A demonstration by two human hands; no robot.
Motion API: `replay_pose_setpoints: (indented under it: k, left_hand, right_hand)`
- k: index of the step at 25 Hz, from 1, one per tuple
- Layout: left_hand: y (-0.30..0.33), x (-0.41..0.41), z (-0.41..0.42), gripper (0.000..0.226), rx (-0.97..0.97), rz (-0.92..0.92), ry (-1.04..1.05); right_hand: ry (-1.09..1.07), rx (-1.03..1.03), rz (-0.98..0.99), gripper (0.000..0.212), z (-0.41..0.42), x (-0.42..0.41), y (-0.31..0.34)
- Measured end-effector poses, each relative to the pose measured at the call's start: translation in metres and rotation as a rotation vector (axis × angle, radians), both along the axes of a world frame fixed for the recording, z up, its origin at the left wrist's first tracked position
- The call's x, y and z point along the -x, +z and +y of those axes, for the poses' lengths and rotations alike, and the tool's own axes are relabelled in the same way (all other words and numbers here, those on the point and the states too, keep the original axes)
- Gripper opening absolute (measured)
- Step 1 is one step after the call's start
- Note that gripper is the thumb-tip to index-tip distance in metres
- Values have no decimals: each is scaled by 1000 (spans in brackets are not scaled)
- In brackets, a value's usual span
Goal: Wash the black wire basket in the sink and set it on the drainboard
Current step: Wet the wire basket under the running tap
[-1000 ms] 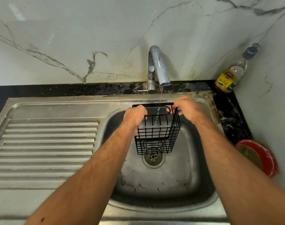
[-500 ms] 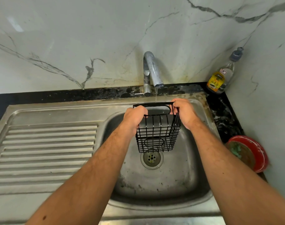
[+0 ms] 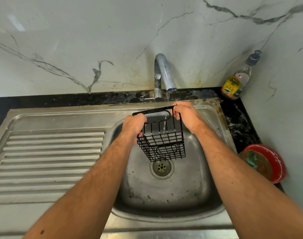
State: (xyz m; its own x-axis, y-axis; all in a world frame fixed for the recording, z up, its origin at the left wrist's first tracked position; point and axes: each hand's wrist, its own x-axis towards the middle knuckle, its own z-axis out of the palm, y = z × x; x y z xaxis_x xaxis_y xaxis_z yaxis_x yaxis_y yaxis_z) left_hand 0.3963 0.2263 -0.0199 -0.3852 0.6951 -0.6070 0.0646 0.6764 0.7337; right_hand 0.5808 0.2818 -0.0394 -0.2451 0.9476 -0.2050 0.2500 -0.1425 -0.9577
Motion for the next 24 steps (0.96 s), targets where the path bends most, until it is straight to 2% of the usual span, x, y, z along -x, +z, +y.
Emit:
replay_pose_setpoints:
  k: [3,5,7,9,11,13,16,18,21,24]
  left_hand:
    - [0,0,-1,51,19,27,-5]
    - [1,1,-1,51,36,222,-65]
    - [2,4,0,53,-72,412,-193]
    - [11,-1,2,48,-233,494,-365]
    - [20,-8,5,42,-321,503,-548]
    - [27,-17,7,32,-372,487,-641]
    - [29,-24,9,15,-339,280,-505]
    - [30,-26,12,24,-302,205,-438]
    - [26,-25,20,27,-255,186,-361]
    - [18,-22,22,29,-256,119,-327]
  right_hand:
    - [22,-9,-22,20,-1,2,3]
    - [48,-11,-50,21,-3,4,4]
    - [79,-18,-84,21,-6,8,8]
    - [104,-30,-130,22,-7,13,13]
    - [139,-35,-157,20,-9,17,18]
    - [147,-31,-174,21,-9,16,21]
    - [156,-36,-189,27,-8,10,24]
    - [161,-38,-187,23,-6,10,24]
    - [98,-43,-131,8,-4,10,26]
    - [45,-46,-87,8,-2,3,31]
